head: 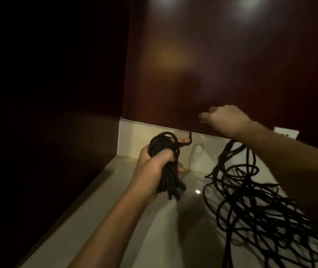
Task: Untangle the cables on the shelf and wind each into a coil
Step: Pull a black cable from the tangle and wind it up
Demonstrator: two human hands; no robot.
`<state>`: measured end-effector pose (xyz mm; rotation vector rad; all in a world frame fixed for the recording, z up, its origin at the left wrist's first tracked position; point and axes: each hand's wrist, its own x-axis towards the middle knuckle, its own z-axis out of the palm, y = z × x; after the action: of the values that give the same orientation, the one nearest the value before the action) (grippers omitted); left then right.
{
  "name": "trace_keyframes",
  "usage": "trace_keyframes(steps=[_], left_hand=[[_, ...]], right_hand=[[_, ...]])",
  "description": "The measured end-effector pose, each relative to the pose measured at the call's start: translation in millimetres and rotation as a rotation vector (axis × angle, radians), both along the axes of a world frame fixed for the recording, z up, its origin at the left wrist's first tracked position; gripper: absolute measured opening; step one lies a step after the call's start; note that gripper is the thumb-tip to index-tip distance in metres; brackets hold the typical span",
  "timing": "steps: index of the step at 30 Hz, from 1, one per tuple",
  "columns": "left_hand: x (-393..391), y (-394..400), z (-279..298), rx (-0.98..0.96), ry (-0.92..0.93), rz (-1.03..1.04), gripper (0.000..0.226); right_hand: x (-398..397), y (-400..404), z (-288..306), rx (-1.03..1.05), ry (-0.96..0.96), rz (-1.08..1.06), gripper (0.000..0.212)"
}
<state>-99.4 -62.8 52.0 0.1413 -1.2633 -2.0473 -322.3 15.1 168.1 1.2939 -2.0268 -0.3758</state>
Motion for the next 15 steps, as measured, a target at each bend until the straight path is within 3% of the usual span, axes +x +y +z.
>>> trace_keyframes(steps=[3, 6, 8, 11, 14, 15], left_hand=[[-9.1, 11.7, 4.5, 0.002, 0.093, 0.039, 0.034], [-6.2, 15.7, 3.4, -0.059, 0.15, 0.105, 0.018], [-6.1, 8.7, 1.3, 0.092, 0.182, 0.109, 0.018], [0.8, -4.5, 10.7, 0.309, 0.281, 0.026, 0.025], [15.3, -17.9, 23.8, 0.312, 0.355, 0.001, 0.021], [19.7, -22.5, 26.9, 0.319, 0.375, -0.008, 0.019]], right_hand=[[22.0, -34.6, -41.2, 0.041, 0.093, -0.219, 0.036], [45.5, -51.8, -91.3, 0.06, -0.006, -0.434, 0.039], [61.0, -53.6, -110.7, -0.067, -0.078, -0.273, 0.044], [85.2, -52.0, -135.4, -0.272, -0.266, 0.302, 0.037], [100.7, -50.4, -153.6, -0.078, -0.199, 0.544, 0.051], [105.0, -46.9, -154.2, -0.115, -0.226, 0.579, 0.053]])
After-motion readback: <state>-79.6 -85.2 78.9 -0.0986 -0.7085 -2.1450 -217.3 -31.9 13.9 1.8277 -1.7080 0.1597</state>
